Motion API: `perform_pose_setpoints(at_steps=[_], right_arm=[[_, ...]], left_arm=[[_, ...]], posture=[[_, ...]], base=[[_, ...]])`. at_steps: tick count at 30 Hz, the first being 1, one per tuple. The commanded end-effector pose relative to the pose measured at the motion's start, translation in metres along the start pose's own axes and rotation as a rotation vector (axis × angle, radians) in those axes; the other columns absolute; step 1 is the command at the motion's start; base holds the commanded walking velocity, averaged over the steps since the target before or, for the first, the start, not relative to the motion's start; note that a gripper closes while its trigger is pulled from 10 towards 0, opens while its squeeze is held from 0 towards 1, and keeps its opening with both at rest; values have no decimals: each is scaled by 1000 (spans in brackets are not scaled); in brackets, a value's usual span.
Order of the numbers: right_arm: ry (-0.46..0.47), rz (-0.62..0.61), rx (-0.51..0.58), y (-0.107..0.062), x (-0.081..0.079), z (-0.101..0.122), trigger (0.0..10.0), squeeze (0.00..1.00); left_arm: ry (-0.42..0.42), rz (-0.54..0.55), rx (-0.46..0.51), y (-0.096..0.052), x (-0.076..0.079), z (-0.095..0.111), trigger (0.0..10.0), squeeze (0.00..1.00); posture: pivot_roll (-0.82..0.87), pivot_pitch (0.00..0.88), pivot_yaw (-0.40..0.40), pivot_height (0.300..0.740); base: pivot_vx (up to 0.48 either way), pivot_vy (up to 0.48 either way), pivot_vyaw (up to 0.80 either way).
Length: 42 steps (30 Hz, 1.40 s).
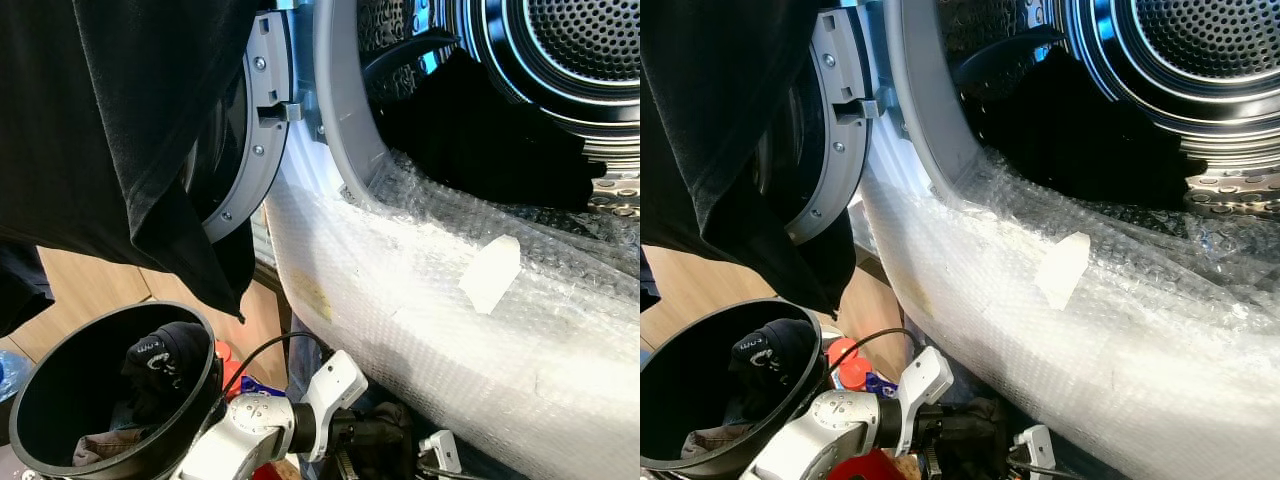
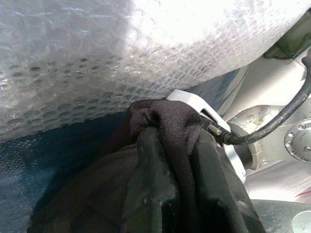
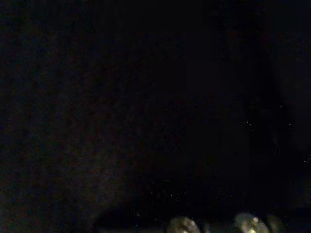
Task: Clothes washing
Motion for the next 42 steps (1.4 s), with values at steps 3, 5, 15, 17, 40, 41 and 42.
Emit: perform_pose_setpoints(at_steps=[3,5,15,17,40,41,42], right_arm=[[-7,19,34,1,-1,8,0,0],[-6,9,30,0,0,7,0,0],[-2,11,26,-2,0,6,0,0],[-3,11,25,-1,0,6,0,0],[0,2,22,0,0,5,0,0],[0,2,22,0,0,5,0,0],[-1,3,18,0,0,4,0,0]], left_arm=[[36,-7,23,-1,2,10,0,0],[40,27,25,0,0,10,0,0],[64,108,13,3,-8,6,6000,933],[60,114,19,3,-9,7,9294,1000],[169,243,-62,-21,-23,12,10000,1000],[169,243,-62,-21,-23,12,10000,1000],[167,213,-56,-21,-19,14,10000,1000]], posture=[[106,0,30,740],[106,0,30,740],[102,0,27,740],[100,0,29,740],[112,0,35,740],[112,0,35,740],[112,0,35,740]], base=[[0,0,0],[0,0,0],[0,0,0],[0,0,0],[0,0,0],[0,0,0],[0,0,0]])
Point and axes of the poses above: a point about 5 cm out from each wrist's last joint towards the gripper, its own y axis pointing out of the wrist towards the gripper, its own z axis along the axis of the wrist's last joint, x = y × z, the point moved 2 cm from there along y, pointing out of the wrist towards the gripper
